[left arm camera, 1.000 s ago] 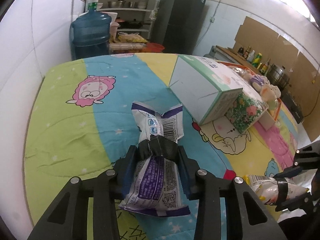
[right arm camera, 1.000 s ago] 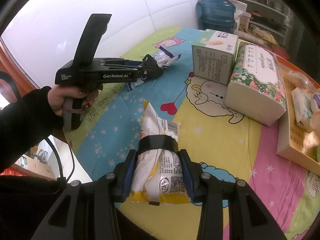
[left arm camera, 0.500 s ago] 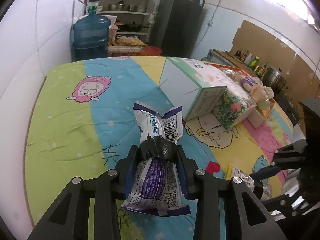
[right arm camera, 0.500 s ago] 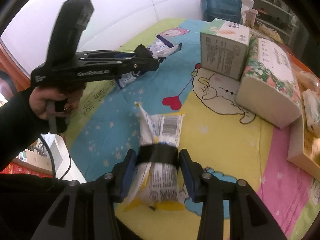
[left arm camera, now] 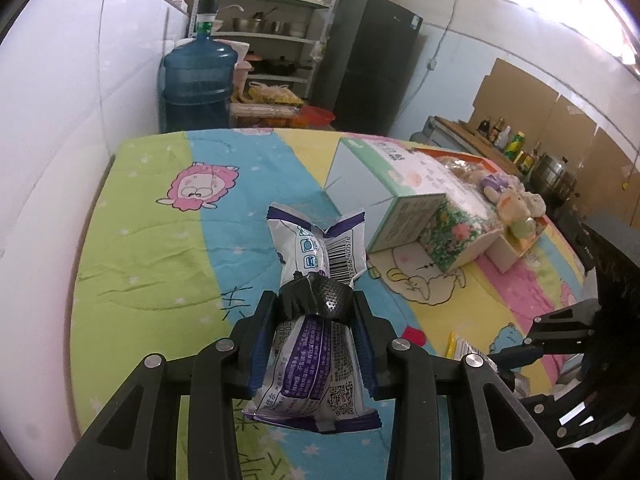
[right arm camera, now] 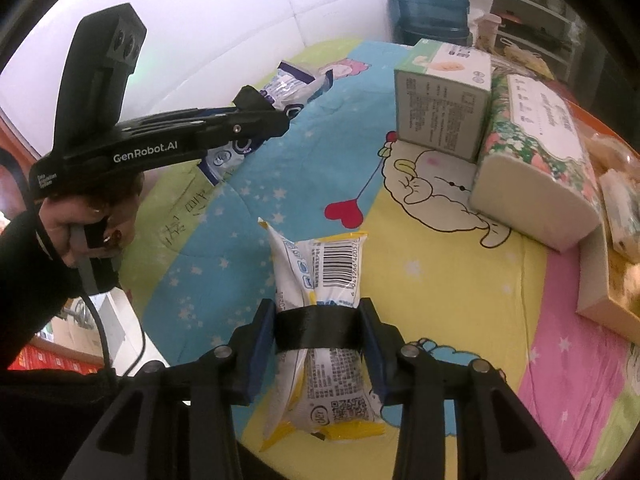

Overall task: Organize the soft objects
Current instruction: 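Carry the purple pack and yellow-white pack over the gold box with both tools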

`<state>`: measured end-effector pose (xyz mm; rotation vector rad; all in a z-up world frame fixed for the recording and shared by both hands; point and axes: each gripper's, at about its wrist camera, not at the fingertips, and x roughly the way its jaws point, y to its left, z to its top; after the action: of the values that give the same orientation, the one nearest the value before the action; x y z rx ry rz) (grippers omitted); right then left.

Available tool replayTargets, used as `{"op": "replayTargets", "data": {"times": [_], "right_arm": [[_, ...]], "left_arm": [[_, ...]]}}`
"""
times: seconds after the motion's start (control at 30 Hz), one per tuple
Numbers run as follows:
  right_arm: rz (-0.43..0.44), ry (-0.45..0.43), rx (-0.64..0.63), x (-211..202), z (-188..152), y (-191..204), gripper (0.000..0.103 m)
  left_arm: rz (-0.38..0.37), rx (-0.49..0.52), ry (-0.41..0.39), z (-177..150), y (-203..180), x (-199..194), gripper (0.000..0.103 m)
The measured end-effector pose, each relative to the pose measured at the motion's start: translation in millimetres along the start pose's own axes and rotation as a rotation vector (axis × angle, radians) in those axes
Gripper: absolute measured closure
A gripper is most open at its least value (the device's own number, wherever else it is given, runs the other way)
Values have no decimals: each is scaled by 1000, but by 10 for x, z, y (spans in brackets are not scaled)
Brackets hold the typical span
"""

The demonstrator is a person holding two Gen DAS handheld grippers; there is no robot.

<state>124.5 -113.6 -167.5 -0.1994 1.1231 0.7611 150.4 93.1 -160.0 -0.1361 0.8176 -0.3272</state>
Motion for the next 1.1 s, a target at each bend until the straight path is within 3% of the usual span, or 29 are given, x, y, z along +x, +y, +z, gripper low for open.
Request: {"op": "replayTargets", "data": {"times": [0.47, 1.1], "right_arm": [[-28, -111, 89, -559, -168, 17, 62], [-195, -280, 285, -1564, -369, -464, 62]], "left_arm": [[-29, 30, -53, 198, -420, -327, 66], [-142, 105, -56, 570, -1276, -387, 66]]}}
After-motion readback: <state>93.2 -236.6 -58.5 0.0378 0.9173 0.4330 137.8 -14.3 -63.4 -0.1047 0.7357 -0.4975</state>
